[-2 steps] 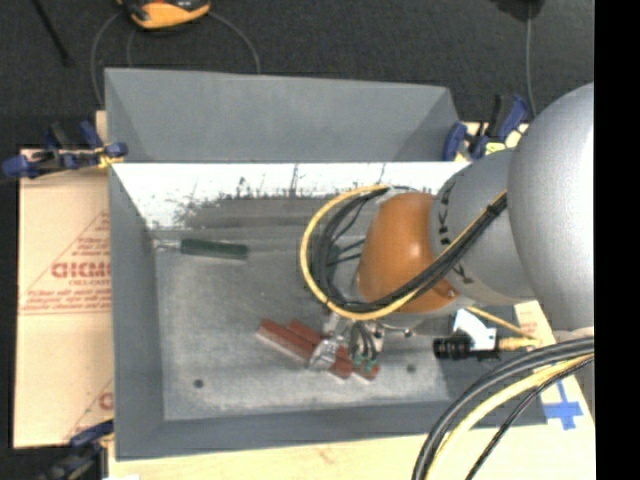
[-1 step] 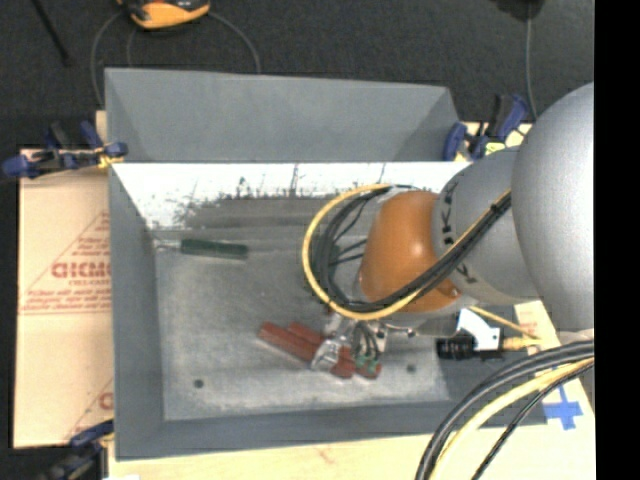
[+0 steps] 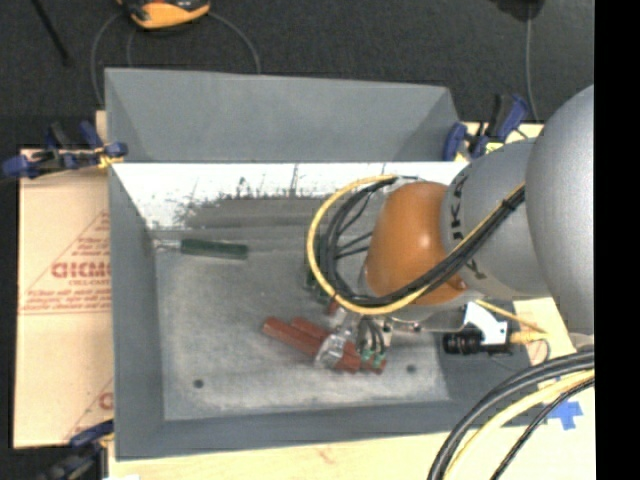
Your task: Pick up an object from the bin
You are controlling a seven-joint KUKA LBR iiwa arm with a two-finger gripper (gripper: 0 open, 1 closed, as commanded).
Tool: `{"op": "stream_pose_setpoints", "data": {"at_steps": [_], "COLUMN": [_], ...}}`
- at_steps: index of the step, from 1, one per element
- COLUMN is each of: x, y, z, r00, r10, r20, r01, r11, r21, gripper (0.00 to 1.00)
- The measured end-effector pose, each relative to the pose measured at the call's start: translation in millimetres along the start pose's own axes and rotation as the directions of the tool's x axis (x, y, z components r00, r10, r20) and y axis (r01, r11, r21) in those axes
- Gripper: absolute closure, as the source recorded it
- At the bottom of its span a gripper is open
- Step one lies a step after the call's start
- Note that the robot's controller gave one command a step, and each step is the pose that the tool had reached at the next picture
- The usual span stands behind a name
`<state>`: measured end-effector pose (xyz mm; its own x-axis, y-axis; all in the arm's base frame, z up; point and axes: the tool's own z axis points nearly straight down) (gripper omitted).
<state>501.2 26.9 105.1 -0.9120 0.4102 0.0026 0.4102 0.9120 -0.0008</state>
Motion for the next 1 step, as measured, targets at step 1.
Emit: {"op": "stream_pose_setpoints", "data": {"at_steps": [1], "x": [-2.4], "y": [1.1], "z": [-13.3], "r00": [1.0], "r10": [0.0], "r20": [0.005], "r01": [0.0], "r11": [1.0], "r21": [-0.003], "gripper": [1.0]}}
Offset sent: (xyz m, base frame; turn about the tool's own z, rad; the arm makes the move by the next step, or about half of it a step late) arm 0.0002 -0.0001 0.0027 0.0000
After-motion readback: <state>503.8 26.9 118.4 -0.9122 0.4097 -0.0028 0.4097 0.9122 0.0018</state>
